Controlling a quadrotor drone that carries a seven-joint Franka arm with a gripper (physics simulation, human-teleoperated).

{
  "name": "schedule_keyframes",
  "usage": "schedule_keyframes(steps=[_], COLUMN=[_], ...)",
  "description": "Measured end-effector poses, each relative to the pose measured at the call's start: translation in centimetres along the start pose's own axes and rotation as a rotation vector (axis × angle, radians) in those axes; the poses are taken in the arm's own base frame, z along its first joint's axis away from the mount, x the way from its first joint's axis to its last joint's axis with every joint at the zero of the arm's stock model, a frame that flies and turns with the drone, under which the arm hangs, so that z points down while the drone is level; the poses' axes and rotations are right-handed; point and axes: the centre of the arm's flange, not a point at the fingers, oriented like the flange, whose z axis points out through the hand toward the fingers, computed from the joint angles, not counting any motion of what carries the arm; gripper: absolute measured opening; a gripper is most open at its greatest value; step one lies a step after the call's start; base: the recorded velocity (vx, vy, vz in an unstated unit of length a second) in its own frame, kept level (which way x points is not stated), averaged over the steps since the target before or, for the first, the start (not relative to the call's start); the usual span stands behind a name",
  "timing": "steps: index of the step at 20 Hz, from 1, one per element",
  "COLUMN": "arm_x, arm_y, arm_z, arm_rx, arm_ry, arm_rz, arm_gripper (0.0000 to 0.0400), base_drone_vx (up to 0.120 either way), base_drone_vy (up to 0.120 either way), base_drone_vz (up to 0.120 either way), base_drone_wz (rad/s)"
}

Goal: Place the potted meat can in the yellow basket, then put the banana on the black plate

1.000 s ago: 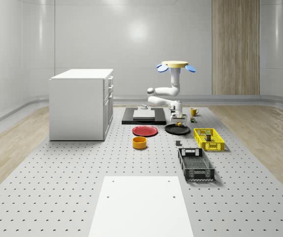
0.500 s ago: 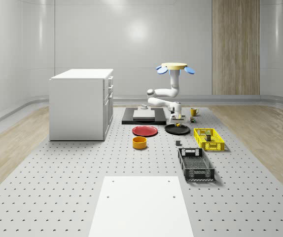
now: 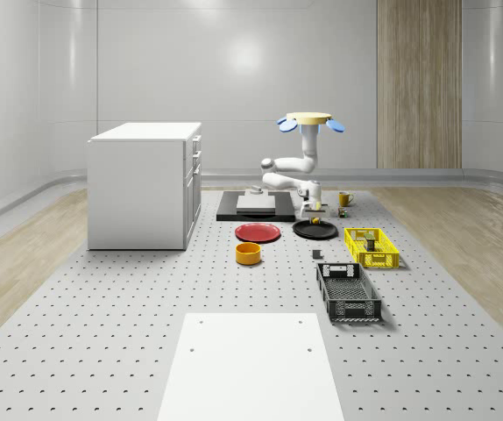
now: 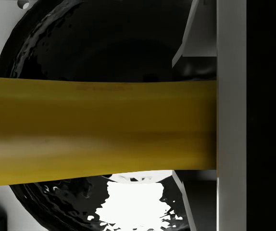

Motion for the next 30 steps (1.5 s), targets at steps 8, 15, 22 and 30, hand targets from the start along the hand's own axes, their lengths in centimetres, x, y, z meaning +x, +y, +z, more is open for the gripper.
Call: schedule_keyframes(steps=[8,15,22,30], arm_x=[0.0,0.0,-0.2,0.0], arm_y=[0.0,0.0,-0.1,0.0], arm_z=[1.9,4.5,4.4,1.5], arm_rx=[0.000,0.000,0.004,0.003], arm_ry=[0.000,0.000,-0.021,-0.010], arm_rz=[0.002,0.003,0.007,-0.018], arm_gripper=[0.0193,0.0193,0.0343,0.0392], base_drone_vx=[0.000,0.000,0.000,0.000], base_drone_vy=[0.000,0.000,0.000,0.000], base_drone_vz=[0.000,0.000,0.000,0.000], base_drone_wz=[0.000,0.000,0.000,0.000])
